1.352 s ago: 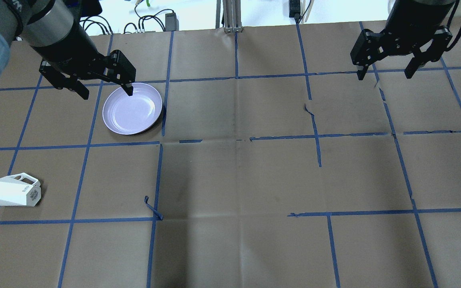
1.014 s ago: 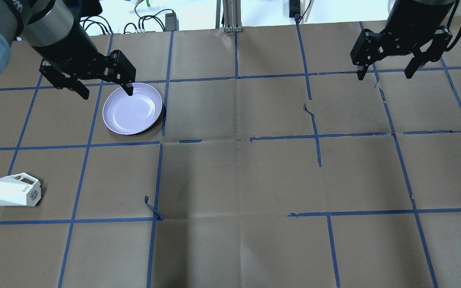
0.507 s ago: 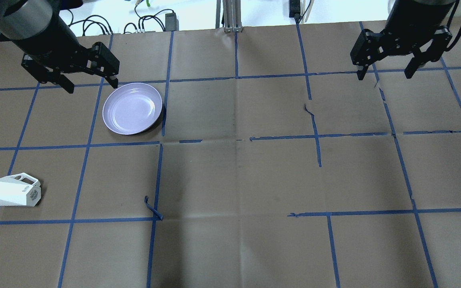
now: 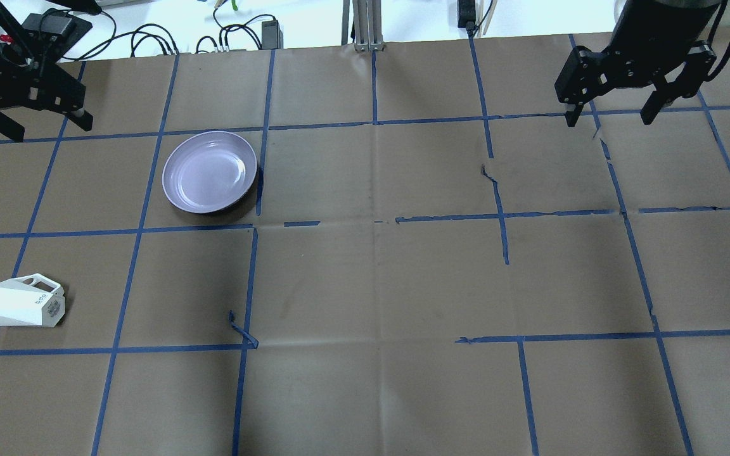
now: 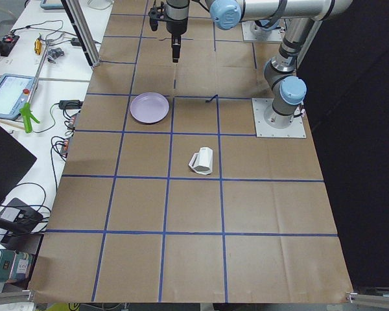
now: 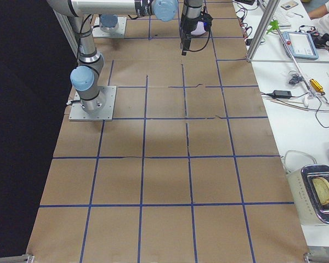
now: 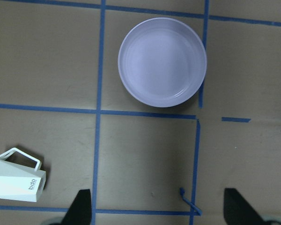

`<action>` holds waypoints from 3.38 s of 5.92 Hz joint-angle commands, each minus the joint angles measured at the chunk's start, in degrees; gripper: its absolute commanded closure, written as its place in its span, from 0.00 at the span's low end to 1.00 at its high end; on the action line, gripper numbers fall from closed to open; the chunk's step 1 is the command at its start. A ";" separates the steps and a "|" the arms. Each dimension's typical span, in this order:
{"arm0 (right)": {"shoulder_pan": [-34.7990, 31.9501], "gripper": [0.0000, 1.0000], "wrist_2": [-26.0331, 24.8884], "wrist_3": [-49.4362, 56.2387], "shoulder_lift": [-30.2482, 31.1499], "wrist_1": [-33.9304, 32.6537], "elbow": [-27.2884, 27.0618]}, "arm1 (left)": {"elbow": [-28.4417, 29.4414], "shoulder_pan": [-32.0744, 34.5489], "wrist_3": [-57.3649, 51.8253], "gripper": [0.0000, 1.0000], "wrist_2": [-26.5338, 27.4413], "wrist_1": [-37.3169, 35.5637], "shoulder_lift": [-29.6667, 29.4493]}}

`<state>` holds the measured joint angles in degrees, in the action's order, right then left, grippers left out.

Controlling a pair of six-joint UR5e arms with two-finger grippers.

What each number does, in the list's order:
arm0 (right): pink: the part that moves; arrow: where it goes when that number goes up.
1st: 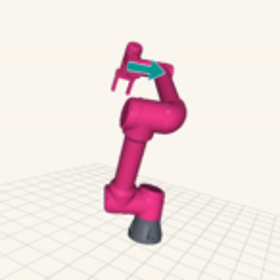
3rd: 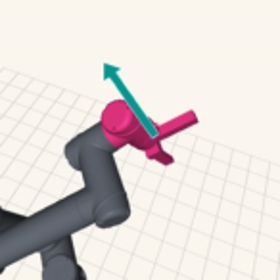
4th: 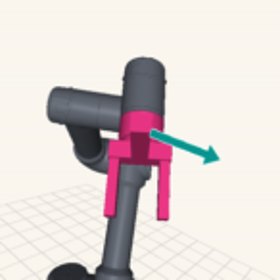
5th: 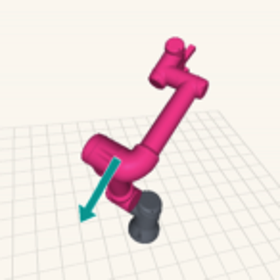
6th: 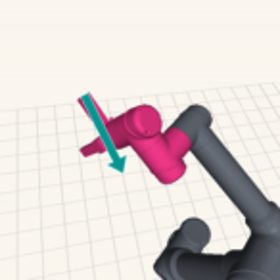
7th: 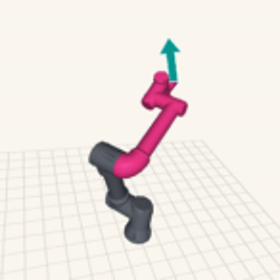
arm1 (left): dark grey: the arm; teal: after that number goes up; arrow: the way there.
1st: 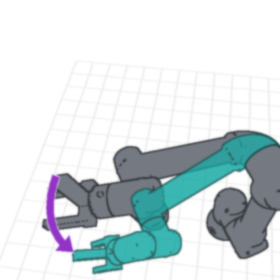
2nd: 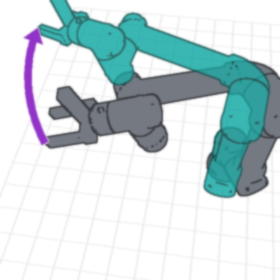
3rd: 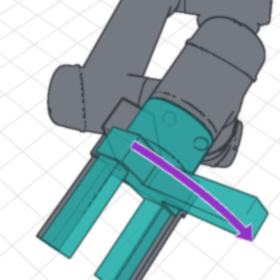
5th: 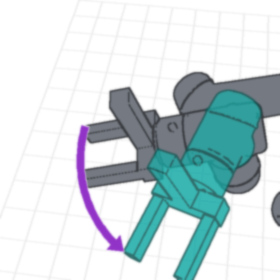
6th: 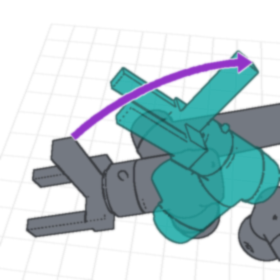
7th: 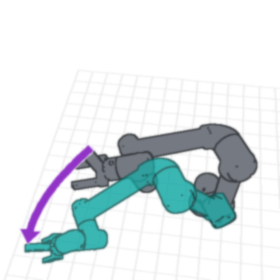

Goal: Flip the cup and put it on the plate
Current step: 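Move the left gripper away from the plate toward the white cup, then lower the left gripper over the white cup lying on its side, then close the left gripper on the white cup's rim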

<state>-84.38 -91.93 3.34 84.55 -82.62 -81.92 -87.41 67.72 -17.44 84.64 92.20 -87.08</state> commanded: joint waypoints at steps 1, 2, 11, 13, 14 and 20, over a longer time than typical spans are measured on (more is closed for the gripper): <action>0.00 0.00 0.00 0.00 0.00 0.00 0.00 | -0.04 -10.62 -7.84 0.02 0.43 2.89 0.85; 0.00 0.00 0.00 0.00 0.00 0.00 0.00 | -1.00 -16.25 -16.58 0.02 0.09 2.64 0.60; 0.00 0.00 0.00 0.00 0.00 0.00 0.00 | 1.10 -38.54 -66.89 0.02 -1.41 6.65 -29.27; 0.00 0.00 0.00 0.00 0.00 0.00 0.00 | 1.19 -39.76 -70.27 0.03 -2.02 9.48 -33.75; 0.00 0.00 0.00 0.00 0.00 0.00 0.00 | 0.93 -39.77 -70.36 0.04 -2.29 11.76 -34.99; 0.00 0.00 0.00 0.00 0.00 0.00 0.00 | 0.32 -38.89 -70.19 0.09 -8.88 16.69 -37.82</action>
<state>-84.38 -91.93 3.34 84.55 -82.62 -81.91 -86.37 28.72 -87.57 75.89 107.77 -124.81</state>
